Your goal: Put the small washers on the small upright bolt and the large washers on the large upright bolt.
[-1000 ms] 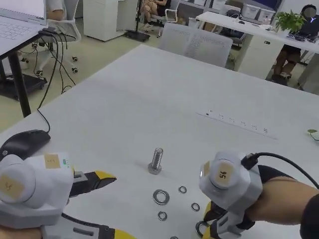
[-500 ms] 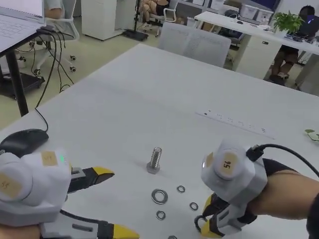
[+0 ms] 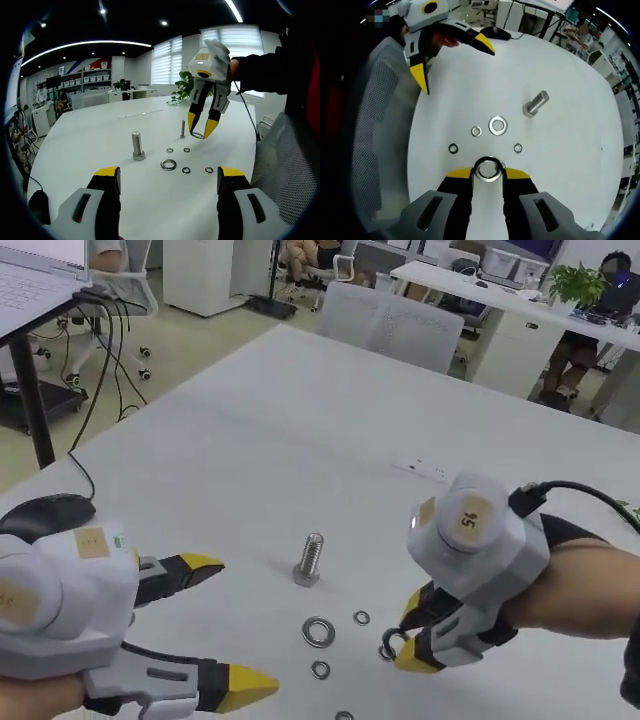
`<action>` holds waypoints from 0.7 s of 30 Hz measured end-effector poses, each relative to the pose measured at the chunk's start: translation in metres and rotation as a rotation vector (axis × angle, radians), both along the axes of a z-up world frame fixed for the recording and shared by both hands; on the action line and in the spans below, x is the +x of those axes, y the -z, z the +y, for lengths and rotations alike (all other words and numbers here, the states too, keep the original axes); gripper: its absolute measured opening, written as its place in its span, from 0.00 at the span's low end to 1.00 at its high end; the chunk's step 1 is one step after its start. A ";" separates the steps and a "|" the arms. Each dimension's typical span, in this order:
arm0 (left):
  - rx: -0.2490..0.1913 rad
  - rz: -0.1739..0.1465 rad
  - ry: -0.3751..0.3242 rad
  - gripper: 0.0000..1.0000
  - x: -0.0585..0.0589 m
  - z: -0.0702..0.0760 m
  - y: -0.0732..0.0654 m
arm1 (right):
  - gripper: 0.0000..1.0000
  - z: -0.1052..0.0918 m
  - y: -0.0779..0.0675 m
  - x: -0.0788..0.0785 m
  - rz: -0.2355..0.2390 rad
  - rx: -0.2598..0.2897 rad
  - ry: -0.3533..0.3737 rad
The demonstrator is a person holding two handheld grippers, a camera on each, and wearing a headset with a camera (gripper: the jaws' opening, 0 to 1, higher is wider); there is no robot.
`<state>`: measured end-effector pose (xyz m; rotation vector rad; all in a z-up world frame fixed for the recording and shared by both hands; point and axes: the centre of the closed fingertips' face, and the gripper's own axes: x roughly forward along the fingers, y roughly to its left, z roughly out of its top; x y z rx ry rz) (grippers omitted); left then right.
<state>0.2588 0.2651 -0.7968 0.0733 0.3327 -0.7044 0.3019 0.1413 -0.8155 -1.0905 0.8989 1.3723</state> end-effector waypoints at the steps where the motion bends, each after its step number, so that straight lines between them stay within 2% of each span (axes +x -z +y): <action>1: 0.002 -0.005 -0.004 0.79 0.001 0.001 -0.001 | 0.23 0.002 -0.003 0.002 -0.003 0.004 -0.002; 10: 0.002 -0.037 -0.042 0.79 0.009 0.007 -0.006 | 0.23 0.020 -0.023 0.024 -0.051 0.023 -0.012; 21: 0.009 -0.066 -0.093 0.78 0.015 0.016 -0.008 | 0.23 0.054 -0.045 0.045 -0.091 0.056 -0.054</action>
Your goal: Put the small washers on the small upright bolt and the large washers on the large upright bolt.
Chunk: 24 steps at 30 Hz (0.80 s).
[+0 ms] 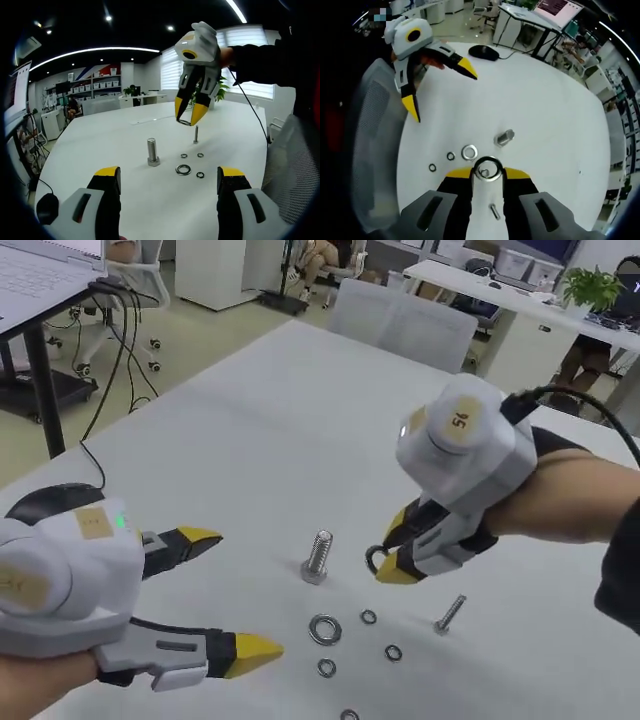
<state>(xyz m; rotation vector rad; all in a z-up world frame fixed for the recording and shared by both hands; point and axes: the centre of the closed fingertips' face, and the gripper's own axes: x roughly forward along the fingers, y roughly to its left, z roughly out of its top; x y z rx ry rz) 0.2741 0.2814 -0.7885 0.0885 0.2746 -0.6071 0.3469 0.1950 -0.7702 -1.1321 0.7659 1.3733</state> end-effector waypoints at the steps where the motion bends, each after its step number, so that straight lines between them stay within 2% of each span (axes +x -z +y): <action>1: 0.000 -0.002 0.000 0.78 0.000 0.000 0.000 | 0.23 0.003 -0.001 0.002 -0.002 0.001 -0.004; 13: -0.001 0.003 -0.007 0.77 0.002 0.002 0.002 | 0.23 0.034 -0.005 0.012 0.003 0.010 -0.060; 24: 0.005 0.014 -0.011 0.76 0.004 0.002 0.005 | 0.23 0.050 0.013 0.028 0.039 -0.030 -0.100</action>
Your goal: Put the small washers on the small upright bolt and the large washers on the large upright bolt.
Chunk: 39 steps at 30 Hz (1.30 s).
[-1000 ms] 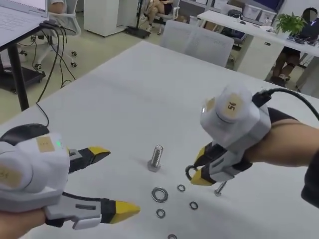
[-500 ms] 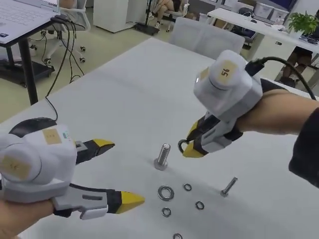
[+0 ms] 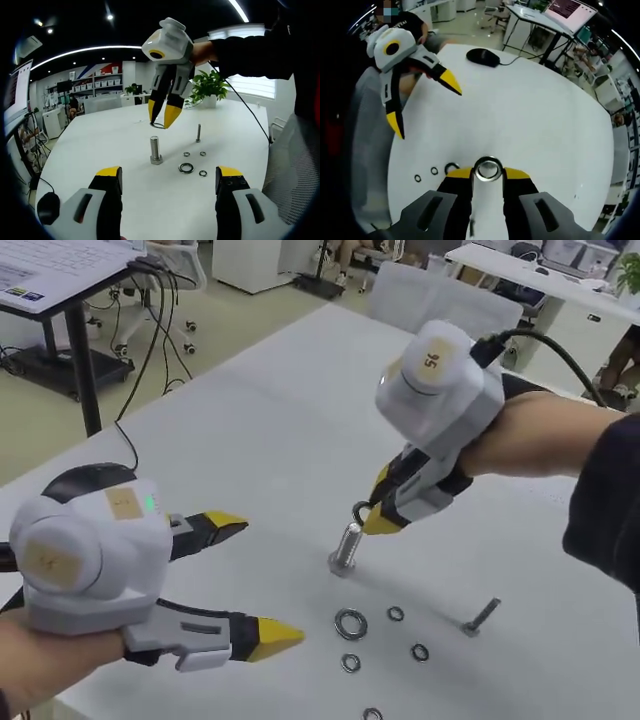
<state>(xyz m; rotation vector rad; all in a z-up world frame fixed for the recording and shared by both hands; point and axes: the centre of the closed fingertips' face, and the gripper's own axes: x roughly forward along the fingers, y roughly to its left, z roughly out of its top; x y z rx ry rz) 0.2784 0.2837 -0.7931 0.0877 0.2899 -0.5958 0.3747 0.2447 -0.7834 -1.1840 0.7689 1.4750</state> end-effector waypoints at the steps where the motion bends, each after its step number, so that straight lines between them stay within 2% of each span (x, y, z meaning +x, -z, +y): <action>1: 0.001 0.000 -0.001 0.76 0.000 0.000 0.000 | 0.23 0.001 0.001 0.001 0.002 -0.002 -0.002; 9: 0.003 0.003 0.000 0.75 0.002 -0.001 0.000 | 0.23 0.003 0.013 0.004 0.036 -0.036 -0.010; 39: 0.006 0.009 -0.003 0.74 0.002 0.001 0.002 | 0.23 0.004 0.038 0.003 0.072 -0.095 -0.003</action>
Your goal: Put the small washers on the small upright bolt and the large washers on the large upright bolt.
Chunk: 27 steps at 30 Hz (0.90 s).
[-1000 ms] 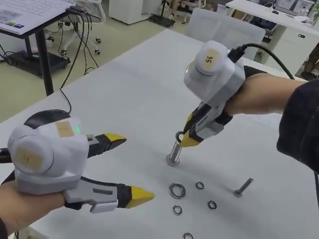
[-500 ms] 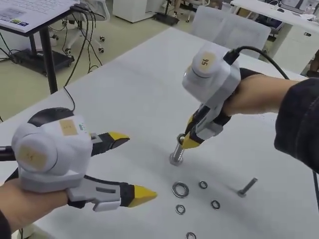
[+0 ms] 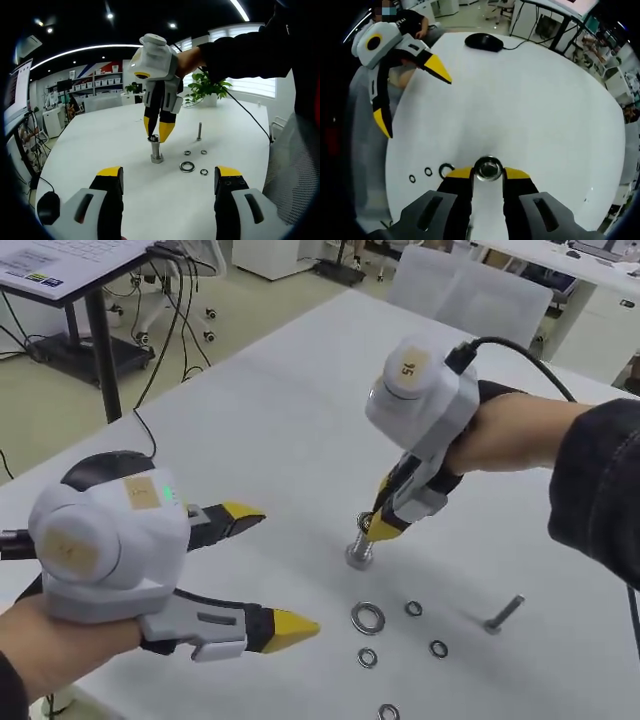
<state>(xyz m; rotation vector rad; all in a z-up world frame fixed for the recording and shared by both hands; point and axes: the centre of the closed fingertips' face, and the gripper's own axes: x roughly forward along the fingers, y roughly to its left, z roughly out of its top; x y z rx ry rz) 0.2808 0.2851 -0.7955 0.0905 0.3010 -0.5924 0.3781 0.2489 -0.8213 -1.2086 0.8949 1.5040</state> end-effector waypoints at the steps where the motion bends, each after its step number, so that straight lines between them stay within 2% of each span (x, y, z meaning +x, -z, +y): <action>1: 0.000 0.001 0.000 0.74 0.000 0.000 0.000 | 0.23 0.001 0.003 0.001 0.002 -0.002 0.001; 20: -0.002 0.009 0.002 0.73 0.001 -0.004 0.004 | 0.23 -0.002 0.033 0.009 -0.001 -0.030 0.021; 27: -0.002 0.012 0.001 0.73 0.001 -0.004 0.006 | 0.23 -0.002 0.043 0.006 -0.003 -0.038 0.025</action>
